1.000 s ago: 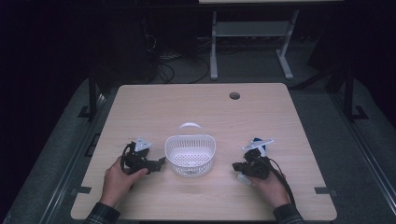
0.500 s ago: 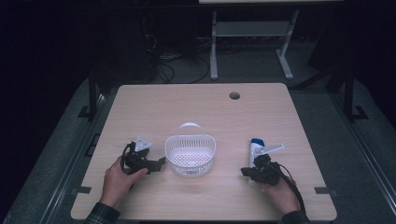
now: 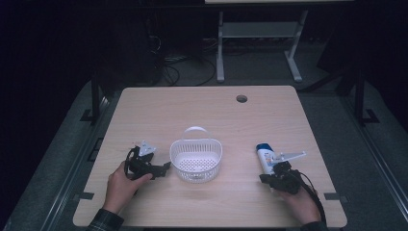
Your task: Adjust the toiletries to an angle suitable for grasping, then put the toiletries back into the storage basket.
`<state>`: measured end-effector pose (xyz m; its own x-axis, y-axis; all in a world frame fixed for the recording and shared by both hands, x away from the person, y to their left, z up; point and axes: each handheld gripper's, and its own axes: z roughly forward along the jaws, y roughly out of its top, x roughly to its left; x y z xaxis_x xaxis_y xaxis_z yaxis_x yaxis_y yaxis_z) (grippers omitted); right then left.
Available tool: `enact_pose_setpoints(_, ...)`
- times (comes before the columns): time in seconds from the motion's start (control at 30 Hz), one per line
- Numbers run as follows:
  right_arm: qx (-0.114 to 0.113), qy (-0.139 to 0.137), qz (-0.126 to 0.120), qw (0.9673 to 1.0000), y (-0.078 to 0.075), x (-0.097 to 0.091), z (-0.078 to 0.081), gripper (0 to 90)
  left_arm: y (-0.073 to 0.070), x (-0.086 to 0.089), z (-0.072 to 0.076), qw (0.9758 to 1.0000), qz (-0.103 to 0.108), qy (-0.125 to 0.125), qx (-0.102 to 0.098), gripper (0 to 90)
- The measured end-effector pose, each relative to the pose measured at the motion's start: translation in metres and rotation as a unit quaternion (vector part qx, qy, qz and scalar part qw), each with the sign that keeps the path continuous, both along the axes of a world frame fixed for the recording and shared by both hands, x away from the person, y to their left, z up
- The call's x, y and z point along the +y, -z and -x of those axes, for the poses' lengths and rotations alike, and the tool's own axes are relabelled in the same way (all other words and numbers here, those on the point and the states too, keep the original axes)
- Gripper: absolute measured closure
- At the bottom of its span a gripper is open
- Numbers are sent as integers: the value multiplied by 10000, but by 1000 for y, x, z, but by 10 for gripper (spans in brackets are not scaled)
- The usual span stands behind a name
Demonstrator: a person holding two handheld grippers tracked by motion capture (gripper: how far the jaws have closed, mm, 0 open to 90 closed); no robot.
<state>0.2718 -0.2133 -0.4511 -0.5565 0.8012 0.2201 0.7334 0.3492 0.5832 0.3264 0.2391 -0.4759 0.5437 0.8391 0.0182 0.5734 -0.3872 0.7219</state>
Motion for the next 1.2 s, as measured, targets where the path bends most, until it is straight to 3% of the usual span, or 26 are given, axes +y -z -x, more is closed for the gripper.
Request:
enact_pose_setpoints(0.1,-51,-50,-115,9999,-2,-1,-1,844,0,0,0,10000,5,-6,-9,131)
enact_pose_setpoints(0.27,-127,-108,-312,9994,-8,1,-4,654,0,0,0,10000,-2,-4,-1,131)
enact_pose_setpoints(0.47,-320,49,-401,9987,-19,3,-7,477,0,0,0,10000,8,-7,-3,131)
enact_pose_setpoints(0.93,-681,310,-85,9972,-39,1,-19,373,0,0,0,10000,28,-18,-9,131)
enact_pose_setpoints(1.2,-639,570,63,9963,-40,-2,-30,339,0,0,0,10000,29,-19,-9,130)
